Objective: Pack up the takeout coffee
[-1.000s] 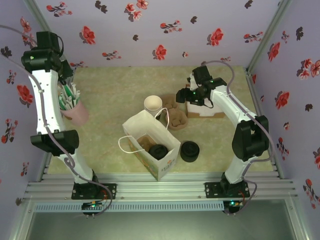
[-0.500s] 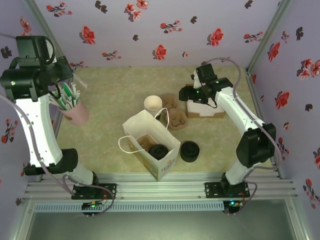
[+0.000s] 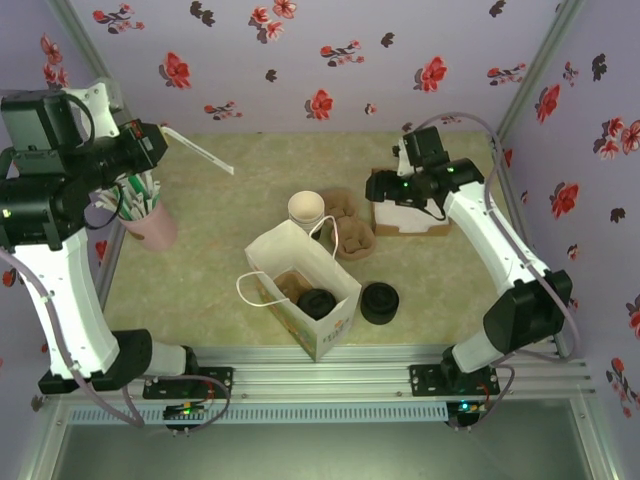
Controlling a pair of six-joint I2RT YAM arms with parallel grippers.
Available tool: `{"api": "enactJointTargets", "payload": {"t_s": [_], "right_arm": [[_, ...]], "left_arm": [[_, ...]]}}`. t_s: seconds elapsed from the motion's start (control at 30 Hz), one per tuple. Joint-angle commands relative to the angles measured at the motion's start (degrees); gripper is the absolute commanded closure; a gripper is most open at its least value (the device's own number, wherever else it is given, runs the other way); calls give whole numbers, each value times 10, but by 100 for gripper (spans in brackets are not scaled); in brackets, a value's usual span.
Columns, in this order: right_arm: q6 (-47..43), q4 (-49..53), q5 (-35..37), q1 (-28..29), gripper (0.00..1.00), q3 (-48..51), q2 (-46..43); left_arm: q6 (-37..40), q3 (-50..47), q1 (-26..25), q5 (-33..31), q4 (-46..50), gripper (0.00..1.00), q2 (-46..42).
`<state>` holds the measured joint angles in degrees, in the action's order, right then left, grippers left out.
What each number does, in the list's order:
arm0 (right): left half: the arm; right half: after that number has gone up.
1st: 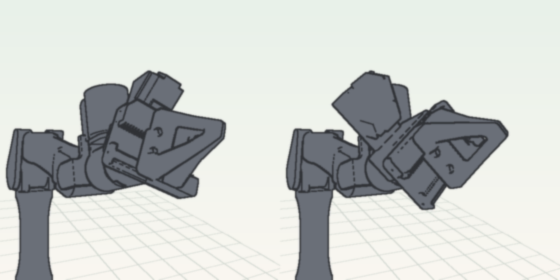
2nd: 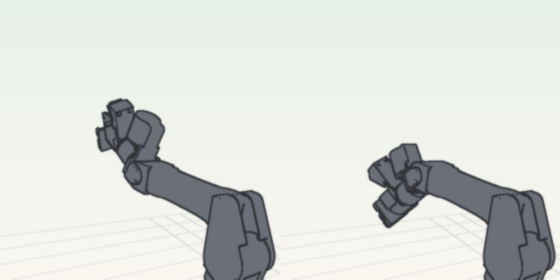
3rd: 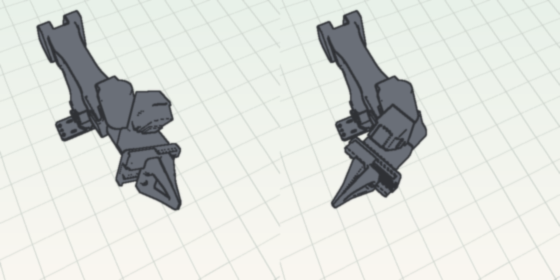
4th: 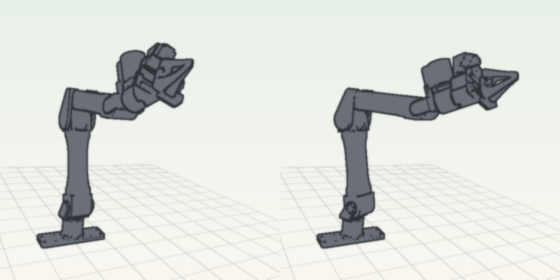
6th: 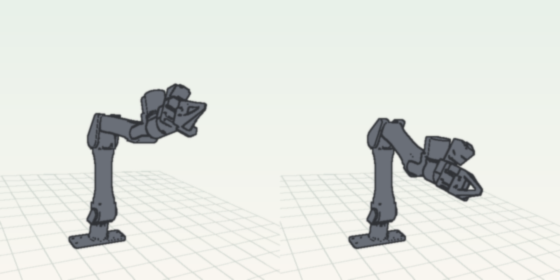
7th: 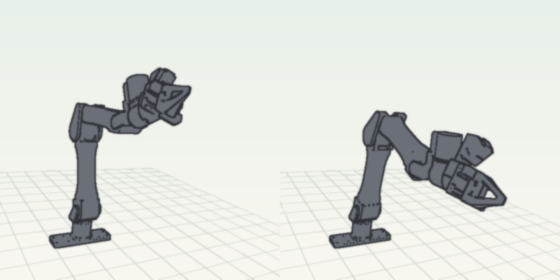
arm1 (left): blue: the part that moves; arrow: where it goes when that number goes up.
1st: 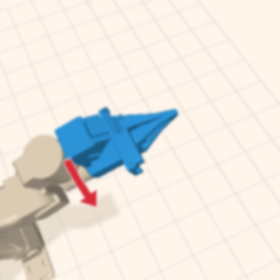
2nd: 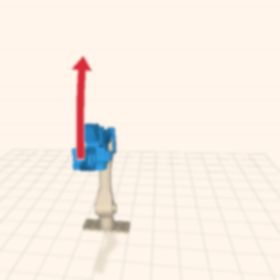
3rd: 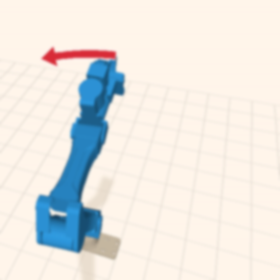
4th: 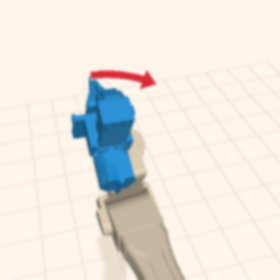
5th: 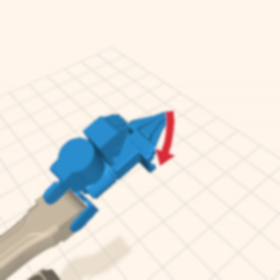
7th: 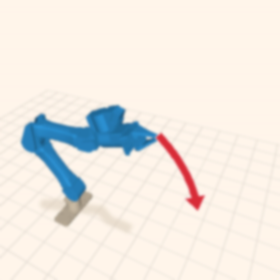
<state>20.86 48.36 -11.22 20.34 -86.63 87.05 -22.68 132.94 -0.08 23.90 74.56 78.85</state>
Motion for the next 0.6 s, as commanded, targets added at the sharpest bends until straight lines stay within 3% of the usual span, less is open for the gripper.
{"api": "enactJointTargets", "payload": {"t_s": [0.0,0.23,0.57], "right_arm": [[15,16,12,-1,25,12,-26],[20,22,17,-1,25,28,-51],[18,29,22,-1,25,41,-71]], "left_arm": [[-37,-34,-4,127,-58,100,-27],[-70,-93,-26,226,-111,100,-60],[-67,-171,-55,254,-112,100,-113]]}}
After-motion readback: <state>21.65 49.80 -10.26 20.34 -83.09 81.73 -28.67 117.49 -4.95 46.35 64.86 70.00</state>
